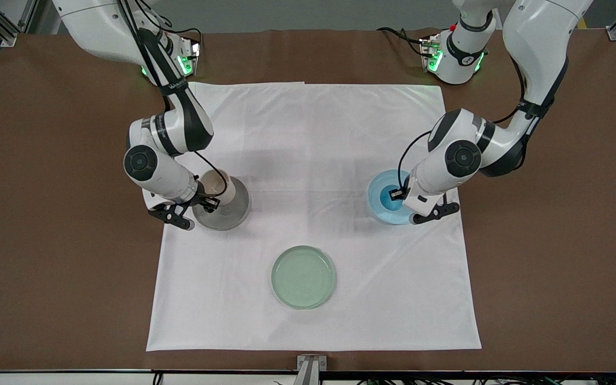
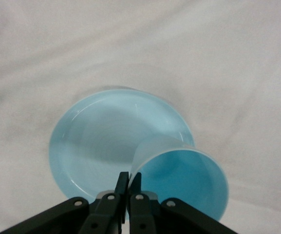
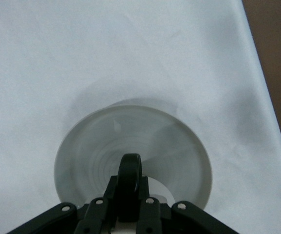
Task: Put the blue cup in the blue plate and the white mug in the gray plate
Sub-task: 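Carry the mug onto the gray plate while the left gripper lowers the cup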
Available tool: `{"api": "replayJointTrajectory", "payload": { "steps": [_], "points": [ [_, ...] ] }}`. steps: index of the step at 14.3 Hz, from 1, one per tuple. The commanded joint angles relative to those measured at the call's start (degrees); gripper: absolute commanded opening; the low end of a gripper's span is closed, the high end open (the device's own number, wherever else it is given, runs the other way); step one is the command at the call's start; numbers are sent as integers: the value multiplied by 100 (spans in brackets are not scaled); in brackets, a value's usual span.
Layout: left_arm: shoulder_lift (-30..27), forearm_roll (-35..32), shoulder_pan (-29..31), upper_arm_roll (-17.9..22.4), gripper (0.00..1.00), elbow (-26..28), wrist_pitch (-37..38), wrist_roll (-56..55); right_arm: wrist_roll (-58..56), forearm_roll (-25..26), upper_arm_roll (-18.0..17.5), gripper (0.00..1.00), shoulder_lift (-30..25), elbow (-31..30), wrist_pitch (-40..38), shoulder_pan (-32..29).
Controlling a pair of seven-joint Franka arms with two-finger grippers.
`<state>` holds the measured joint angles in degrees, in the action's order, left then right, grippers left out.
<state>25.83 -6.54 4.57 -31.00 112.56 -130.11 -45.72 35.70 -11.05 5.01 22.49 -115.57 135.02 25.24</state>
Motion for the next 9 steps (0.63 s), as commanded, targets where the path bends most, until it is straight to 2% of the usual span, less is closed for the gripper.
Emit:
{"api": "replayJointTrajectory", "payload": {
  "steps": [1, 2, 5, 6, 7, 8, 9],
  "points": [
    [97, -241, 18, 15, 20, -41, -41, -112, 33, -38, 27, 0, -122, -229, 174, 33],
    [106, -338, 26, 15, 24, -32, -41, -139, 25, -38, 27, 0, -70, -229, 235, 33],
    [141, -383, 44, 15, 52, -67, -41, -244, -19, -20, 27, 0, 80, -186, 455, 7],
    [106, -383, 70, 15, 67, -76, -41, -262, -19, -20, 27, 0, 106, -159, 455, -2],
    [62, -383, 79, 15, 100, -76, -32, -323, -37, -20, 27, 1, 115, -150, 455, -28],
    [-16, -383, 88, 6, 100, -102, 29, -454, -28, -20, 27, 11, 115, -133, 447, -45],
    [-165, -383, 97, 6, 100, -103, 73, -490, -2, -29, 27, 65, 115, -107, 438, -63]
  ]
}}
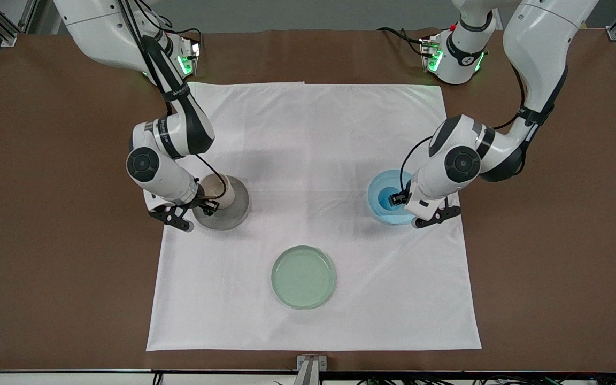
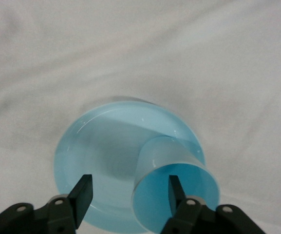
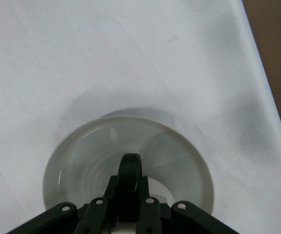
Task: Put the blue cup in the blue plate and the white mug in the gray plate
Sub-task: 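Open both grippers and lift both arms away from the plates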
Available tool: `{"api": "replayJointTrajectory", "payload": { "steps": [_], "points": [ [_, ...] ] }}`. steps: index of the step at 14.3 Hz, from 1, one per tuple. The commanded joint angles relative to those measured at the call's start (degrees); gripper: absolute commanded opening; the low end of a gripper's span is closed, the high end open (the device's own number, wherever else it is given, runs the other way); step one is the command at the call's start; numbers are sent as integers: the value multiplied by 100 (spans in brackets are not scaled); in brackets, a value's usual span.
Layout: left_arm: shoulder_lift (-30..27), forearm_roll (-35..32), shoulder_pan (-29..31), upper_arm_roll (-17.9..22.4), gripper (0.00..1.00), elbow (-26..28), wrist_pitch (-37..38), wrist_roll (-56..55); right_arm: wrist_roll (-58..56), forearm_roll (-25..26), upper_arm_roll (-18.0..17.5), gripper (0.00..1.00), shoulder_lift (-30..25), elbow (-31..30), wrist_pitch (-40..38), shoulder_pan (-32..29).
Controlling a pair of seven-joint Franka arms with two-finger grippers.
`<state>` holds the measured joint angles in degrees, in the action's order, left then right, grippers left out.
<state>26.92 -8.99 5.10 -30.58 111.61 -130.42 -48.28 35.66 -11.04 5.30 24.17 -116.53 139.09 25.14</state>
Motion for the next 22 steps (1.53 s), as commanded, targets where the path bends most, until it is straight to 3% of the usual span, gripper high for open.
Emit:
{"api": "replayJointTrajectory", "payload": {
  "steps": [1, 3, 5, 10, 15, 19, 21, 22],
  "points": [
    [-414, -129, 87, -27, 100, -86, 192, -217, 11, -30, -3, 99, -62, -2, 22, -45],
    [-512, -138, 236, -36, 100, -733, 952, -199, -59, -30, 32, 100, -88, 269, -153, -123],
    [-504, -138, 263, -36, 100, -1603, 1867, -147, -182, -13, 41, 100, -106, 891, -1001, -342],
    [-793, -314, 824, -36, 100, -2608, 2337, 641, -2349, 505, 173, 100, -237, 2141, -2902, -1440],
    [-1609, -226, 1440, -45, 100, -2759, 3057, 2382, -3898, 814, 173, 100, -572, 2782, -4009, -2486],
    [-2137, -208, 1660, -45, 100, -2759, 3487, 3121, -3909, 814, 164, 100, -510, 3767, -5092, -2769],
    [-2436, -68, 1399, 435, 100, -2733, 3629, 3665, -3874, 752, 164, 100, -510, 3857, -5102, -2822],
    [-2524, -59, 832, 1065, 100, -2663, 3646, 3972, -3865, 717, 155, 100, -528, 3857, -5102, -2813]
  ]
}}
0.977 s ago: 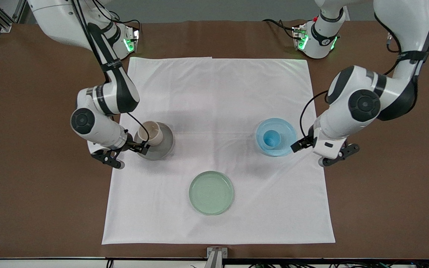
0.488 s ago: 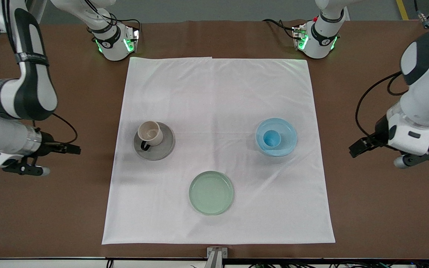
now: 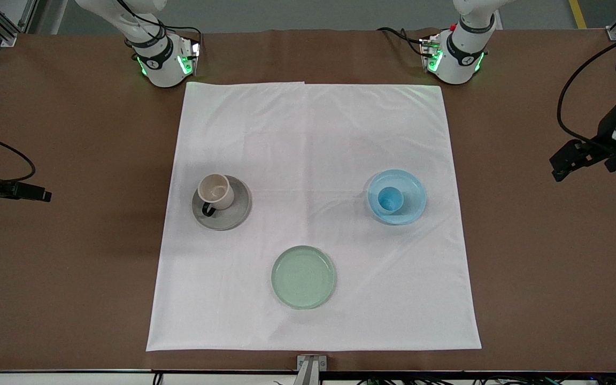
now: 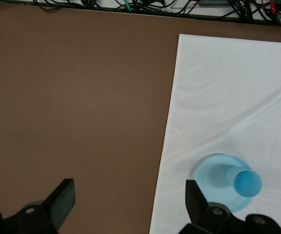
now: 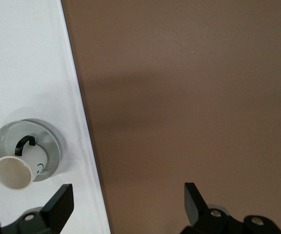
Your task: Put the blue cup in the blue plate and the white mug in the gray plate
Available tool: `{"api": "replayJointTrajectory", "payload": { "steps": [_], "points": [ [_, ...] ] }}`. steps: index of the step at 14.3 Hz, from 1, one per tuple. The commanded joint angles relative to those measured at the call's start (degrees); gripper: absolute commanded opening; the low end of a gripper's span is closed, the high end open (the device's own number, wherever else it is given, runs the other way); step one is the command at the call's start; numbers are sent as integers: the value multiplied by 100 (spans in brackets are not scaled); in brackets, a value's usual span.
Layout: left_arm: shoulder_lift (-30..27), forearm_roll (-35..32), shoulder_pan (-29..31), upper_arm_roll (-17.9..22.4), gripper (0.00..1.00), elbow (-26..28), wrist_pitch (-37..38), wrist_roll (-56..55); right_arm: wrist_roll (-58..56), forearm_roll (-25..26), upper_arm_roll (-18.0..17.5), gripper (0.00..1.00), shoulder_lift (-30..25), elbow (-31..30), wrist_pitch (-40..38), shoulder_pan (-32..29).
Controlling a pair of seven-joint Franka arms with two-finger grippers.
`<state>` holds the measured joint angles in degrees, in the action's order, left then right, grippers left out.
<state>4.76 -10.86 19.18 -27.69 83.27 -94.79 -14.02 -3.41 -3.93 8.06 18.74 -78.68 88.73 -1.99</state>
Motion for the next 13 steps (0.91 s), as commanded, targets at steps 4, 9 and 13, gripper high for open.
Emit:
{"api": "replayJointTrajectory", "payload": {
  "steps": [4, 9, 13],
  "points": [
    [-511, 742, -1417, 1916, 100, 207, 627, 910, -11, 59, -147, 100, -159, 54, -180, -56],
    [-837, 1024, -1364, 1916, 100, 638, 532, 866, -19, 85, -156, 100, -1115, -778, -277, 120],
    [-810, 1024, -1391, 1863, 100, 629, 462, 875, -19, 270, -217, 100, -1915, -1464, -260, 199]
  ]
}}
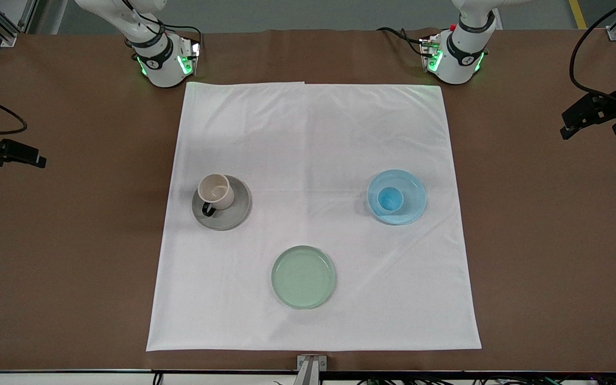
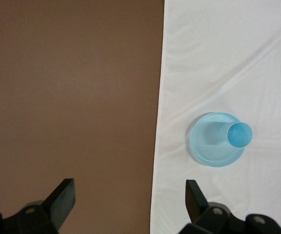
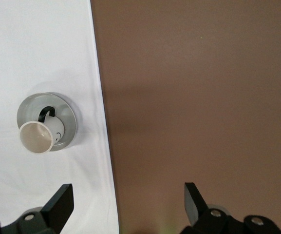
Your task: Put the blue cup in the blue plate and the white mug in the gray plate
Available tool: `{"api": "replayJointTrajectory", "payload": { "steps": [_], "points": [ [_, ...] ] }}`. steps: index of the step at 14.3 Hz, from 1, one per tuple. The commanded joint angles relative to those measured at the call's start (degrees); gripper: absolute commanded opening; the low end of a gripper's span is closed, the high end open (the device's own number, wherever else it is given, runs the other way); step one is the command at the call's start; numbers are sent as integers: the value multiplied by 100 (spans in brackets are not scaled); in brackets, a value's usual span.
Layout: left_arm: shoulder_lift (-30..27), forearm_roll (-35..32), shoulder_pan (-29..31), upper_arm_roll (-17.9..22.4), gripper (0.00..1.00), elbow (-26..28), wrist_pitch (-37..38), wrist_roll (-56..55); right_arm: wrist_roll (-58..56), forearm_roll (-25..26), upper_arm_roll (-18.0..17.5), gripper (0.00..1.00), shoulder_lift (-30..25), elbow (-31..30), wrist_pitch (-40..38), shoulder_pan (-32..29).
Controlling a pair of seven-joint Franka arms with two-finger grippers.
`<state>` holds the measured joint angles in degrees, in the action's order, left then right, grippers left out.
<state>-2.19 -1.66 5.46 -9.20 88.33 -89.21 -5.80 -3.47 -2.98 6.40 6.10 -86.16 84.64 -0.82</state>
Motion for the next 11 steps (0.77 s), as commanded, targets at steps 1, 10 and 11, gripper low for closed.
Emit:
{"api": "replayJointTrajectory", "payload": {
  "steps": [1, 10, 11],
  "points": [
    [-106, 113, -19, 14, 100, 123, -88, 44, -5, 201, -51, 100, -819, -857, 158, 117],
    [-71, 104, -19, 14, 100, 123, -106, 88, -5, 254, -183, 100, -1568, -921, -184, 82],
    [-88, 104, -10, 6, 100, 106, -97, 97, -13, 254, -192, 100, -1568, -833, -254, 64]
  ]
}}
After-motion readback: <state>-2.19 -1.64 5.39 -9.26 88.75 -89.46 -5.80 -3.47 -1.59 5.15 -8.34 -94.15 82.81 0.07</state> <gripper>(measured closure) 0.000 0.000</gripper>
